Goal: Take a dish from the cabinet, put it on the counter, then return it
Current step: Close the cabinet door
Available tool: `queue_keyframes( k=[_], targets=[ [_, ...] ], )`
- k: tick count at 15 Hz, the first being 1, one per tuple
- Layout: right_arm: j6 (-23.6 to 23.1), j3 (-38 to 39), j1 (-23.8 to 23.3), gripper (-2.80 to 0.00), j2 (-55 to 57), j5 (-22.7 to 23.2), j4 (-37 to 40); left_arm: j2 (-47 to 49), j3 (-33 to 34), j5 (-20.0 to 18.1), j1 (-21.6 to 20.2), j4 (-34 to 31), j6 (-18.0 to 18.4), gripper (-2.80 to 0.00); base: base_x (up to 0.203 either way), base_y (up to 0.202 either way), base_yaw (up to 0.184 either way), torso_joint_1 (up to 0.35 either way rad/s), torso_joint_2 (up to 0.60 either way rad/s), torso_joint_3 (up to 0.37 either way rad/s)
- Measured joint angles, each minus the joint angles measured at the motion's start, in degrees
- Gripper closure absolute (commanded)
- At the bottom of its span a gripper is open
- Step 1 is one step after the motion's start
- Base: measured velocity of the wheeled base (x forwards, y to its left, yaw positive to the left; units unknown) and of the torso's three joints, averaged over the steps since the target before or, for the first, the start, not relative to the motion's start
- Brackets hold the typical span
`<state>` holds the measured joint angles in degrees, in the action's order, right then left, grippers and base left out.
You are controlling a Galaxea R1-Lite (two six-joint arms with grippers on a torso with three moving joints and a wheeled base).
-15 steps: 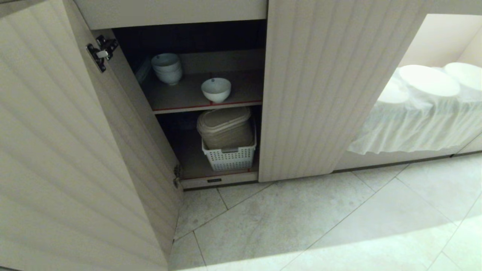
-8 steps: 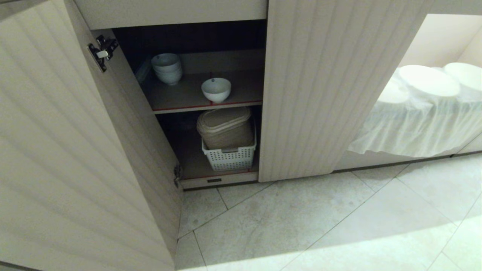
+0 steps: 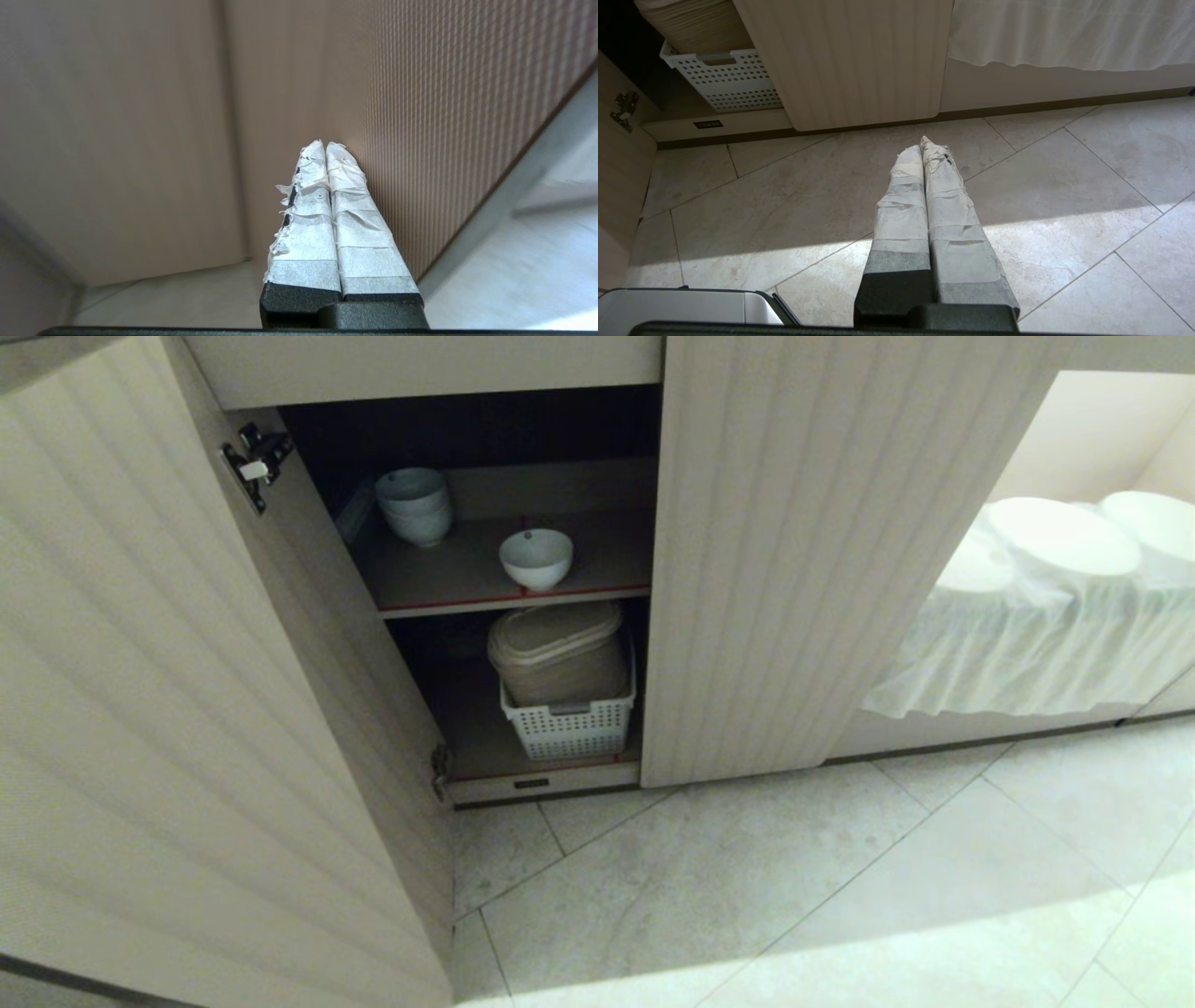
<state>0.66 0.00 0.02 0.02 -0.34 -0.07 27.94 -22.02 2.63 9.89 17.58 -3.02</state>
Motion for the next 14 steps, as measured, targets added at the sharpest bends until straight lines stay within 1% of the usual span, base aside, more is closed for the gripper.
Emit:
queue_keyframes(
  k=[2, 4, 7, 10, 12, 14],
  targets=[
    [0.0, 0.0, 0.02, 0.0, 0.0, -0.02, 0.01, 0.17, -0.24, -0.16, 4.25, -0.16, -0.42, 0.0, 0.0, 0.0, 0.0, 0.0, 0.0, 0.0],
    [0.0, 0.0, 0.02, 0.0, 0.0, 0.01, 0.0, 1.27, -0.38, -0.49, 7.74, -0.08, -1.99, 0.0, 0.0, 0.0, 0.0, 0.0, 0.0, 0.0],
    [-0.02, 0.0, 0.0, 0.0, 0.0, -0.02, 0.0, 5.25, -0.9, -0.63, 10.4, 0.25, -4.11, 0.0, 0.0, 0.0, 0.0, 0.0, 0.0, 0.0],
    [0.0, 0.0, 0.0, 0.0, 0.0, -0.01, 0.0, 11.22, -3.43, -0.71, 14.06, 0.42, -6.86, 0.0, 0.0, 0.0, 0.0, 0.0, 0.0, 0.0],
    [-0.01, 0.0, 0.0, 0.0, 0.0, 0.0, 0.0, 15.66, -5.66, -0.71, 16.23, 1.3, -7.53, 0.0, 0.0, 0.0, 0.0, 0.0, 0.0, 0.0],
    [0.02, 0.0, 0.0, 0.0, 0.0, 0.0, 0.0, 20.74, -8.04, -0.63, 17.73, 3.76, -7.64, 0.0, 0.0, 0.0, 0.0, 0.0, 0.0, 0.0]
  ],
)
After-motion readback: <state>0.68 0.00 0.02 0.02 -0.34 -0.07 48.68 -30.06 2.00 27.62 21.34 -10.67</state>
